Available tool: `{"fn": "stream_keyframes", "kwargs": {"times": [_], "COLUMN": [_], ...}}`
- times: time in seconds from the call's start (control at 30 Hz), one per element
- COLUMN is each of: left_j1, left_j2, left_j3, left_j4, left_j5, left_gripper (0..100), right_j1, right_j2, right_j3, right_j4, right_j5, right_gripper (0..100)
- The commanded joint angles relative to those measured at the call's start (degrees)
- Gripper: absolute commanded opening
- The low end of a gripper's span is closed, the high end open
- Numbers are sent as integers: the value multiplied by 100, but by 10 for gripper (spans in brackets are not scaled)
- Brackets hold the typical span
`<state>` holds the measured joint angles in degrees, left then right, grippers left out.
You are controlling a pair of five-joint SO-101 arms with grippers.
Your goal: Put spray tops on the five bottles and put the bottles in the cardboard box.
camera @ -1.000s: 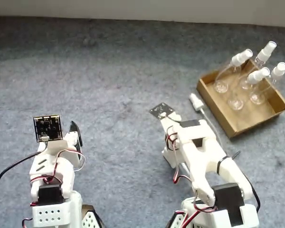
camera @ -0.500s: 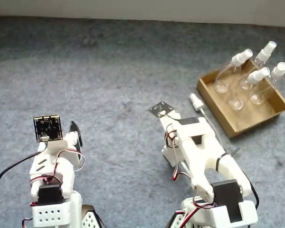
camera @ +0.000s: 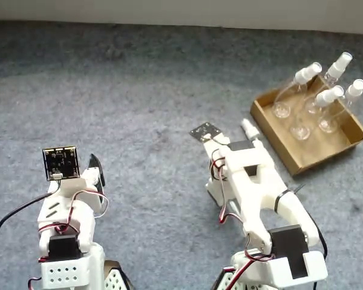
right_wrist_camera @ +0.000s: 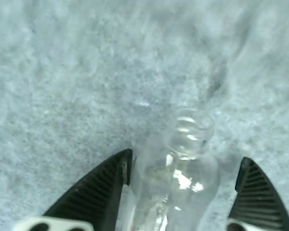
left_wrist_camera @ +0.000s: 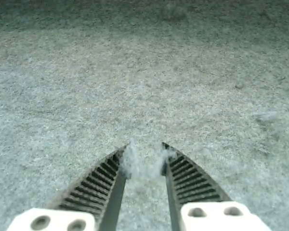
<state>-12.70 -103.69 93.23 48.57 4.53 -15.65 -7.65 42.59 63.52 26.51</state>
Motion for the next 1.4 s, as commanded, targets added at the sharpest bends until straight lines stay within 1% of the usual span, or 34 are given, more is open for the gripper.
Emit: {"fn": "stream_keyframes", "kwargs": {"times": [0.0,0.27,0.43,0.47,0.53,0.63,0.77,0.83,0.93,1.03,1.1,1.13,1.2,1.27,1.37], "left_j1": [92,92,92,92,92,110,576,673,690,901,1033,1051,1068,1077,1086], "left_j2": [-57,-57,-57,-57,-57,-57,-57,-57,-57,-57,-48,-48,-48,-48,-4], "left_j3": [-154,-154,-154,-154,-154,-154,-154,-145,-171,-207,-207,-215,-224,-242,-664], "left_j4": [-105,-105,-105,-105,-105,-88,-79,-79,-79,-79,-79,-79,-79,-105,79], "left_j5": [-44,-44,-44,-44,-44,-35,-35,-35,0,0,-18,-26,-26,-35,-35], "left_gripper": [66,66,66,66,66,66,66,66,66,66,33,2,17,7,5], "right_j1": [31,40,48,57,75,75,75,92,321,848,1138,1235,1429,1657,2000], "right_j2": [-22,-13,-22,-31,-127,-646,-1868,-2598,-3767,-4831,-5420,-5613,-5798,-5807,-5842], "right_j3": [-312,-286,-312,-321,-391,-488,-505,-462,-435,-330,-207,-163,-31,110,242], "right_j4": [154,154,154,154,171,321,866,1033,1095,1086,1068,1103,1103,1095,1095], "right_j5": [53,53,53,53,53,44,44,44,-26,-633,-870,-870,-870,-897,-914], "right_gripper": [310,298,135,115,110,110,107,106,106,106,106,106,106,106,106]}}
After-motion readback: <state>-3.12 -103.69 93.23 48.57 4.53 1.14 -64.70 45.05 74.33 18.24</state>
